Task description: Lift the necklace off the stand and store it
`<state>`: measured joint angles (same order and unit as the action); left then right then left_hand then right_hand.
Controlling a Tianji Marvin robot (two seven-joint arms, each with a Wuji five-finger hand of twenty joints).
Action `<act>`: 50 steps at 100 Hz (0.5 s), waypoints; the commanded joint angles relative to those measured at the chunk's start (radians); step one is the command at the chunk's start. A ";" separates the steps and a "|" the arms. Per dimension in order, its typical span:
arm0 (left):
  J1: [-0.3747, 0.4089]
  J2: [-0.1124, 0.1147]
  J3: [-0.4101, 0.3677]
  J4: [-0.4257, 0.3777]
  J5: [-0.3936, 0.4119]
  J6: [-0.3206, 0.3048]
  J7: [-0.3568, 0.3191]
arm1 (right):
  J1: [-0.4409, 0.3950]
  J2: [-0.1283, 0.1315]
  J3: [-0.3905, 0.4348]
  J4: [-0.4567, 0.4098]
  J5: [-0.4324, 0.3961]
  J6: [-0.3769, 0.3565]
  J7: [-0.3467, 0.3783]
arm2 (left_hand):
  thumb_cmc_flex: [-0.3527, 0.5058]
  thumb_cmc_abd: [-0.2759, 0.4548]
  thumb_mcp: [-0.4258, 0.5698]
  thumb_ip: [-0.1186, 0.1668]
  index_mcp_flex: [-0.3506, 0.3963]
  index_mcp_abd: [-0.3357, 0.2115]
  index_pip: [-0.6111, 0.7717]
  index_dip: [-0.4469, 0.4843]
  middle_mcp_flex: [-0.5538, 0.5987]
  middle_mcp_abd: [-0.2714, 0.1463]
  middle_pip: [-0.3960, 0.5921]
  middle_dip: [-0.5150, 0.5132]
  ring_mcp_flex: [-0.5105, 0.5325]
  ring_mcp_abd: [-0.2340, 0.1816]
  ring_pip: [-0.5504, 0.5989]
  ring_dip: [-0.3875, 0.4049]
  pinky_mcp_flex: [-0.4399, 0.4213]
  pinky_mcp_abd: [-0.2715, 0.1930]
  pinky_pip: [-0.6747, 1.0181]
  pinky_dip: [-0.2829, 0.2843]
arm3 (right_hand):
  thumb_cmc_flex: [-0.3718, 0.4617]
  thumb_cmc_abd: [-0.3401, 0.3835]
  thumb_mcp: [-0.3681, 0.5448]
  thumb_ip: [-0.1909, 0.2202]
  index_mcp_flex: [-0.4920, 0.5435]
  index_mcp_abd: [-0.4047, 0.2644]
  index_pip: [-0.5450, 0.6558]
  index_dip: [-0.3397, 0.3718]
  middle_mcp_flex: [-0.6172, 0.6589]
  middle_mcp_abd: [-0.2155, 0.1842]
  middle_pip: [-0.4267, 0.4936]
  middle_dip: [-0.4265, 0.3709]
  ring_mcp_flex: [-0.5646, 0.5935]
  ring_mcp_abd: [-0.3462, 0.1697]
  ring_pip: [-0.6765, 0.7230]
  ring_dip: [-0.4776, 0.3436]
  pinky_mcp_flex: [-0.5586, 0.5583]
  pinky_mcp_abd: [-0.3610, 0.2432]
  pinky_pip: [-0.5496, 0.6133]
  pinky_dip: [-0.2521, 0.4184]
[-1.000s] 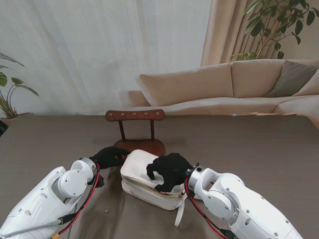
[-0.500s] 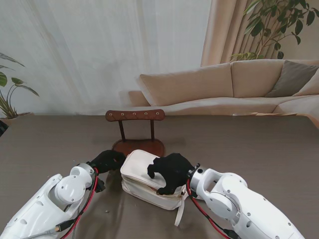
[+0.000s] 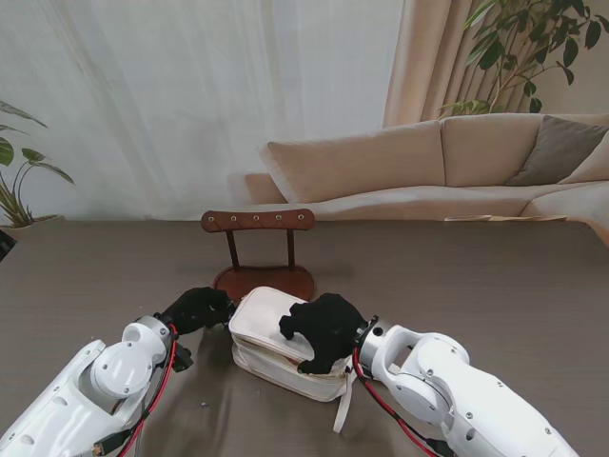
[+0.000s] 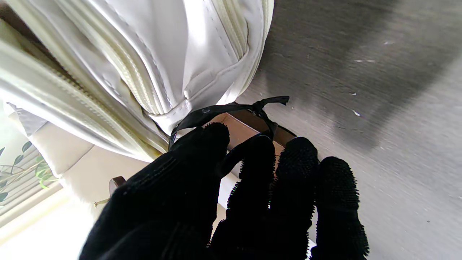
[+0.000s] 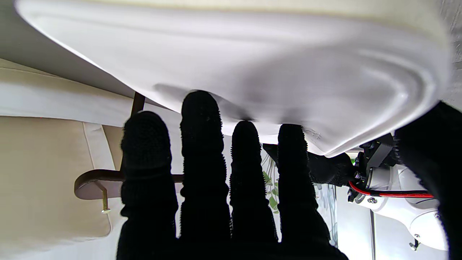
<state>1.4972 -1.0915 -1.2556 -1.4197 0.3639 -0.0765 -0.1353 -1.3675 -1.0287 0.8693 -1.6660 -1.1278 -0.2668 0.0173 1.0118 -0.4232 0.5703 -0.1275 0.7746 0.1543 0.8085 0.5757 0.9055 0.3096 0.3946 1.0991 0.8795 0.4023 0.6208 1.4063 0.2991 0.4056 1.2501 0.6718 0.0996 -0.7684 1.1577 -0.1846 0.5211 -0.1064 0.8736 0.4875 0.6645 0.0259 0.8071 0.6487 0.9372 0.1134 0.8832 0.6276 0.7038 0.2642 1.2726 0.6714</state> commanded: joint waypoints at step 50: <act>0.022 -0.009 -0.021 -0.026 0.022 -0.041 0.015 | 0.000 0.010 -0.026 0.022 -0.090 0.021 -0.013 | -0.068 -0.141 0.220 -0.049 -0.025 0.044 0.262 0.064 0.196 -0.046 0.107 0.019 0.162 -0.090 0.199 0.060 0.156 -0.006 0.090 0.007 | 0.064 -0.111 0.070 0.008 -0.041 0.003 -0.070 -0.091 0.009 -0.003 0.011 -0.013 0.037 -0.022 -0.052 -0.034 -0.221 -0.025 -0.005 0.025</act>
<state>1.5025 -1.1003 -1.2682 -1.4220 0.3870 -0.1057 -0.1038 -1.3619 -1.0226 0.8562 -1.6678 -1.2087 -0.2523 -0.0102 0.9386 -0.5248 0.7496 -0.1382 0.7222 0.1961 1.0075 0.6283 1.0663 0.2767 0.4865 1.1002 1.0073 0.3324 0.7730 1.4440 0.4414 0.4021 1.3045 0.6762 0.1175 -0.8229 1.1621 -0.1846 0.4789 -0.1082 0.8757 0.4865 0.6759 0.0259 0.8053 0.6481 0.9381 0.1045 0.8426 0.6045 0.7072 0.2632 1.2726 0.6714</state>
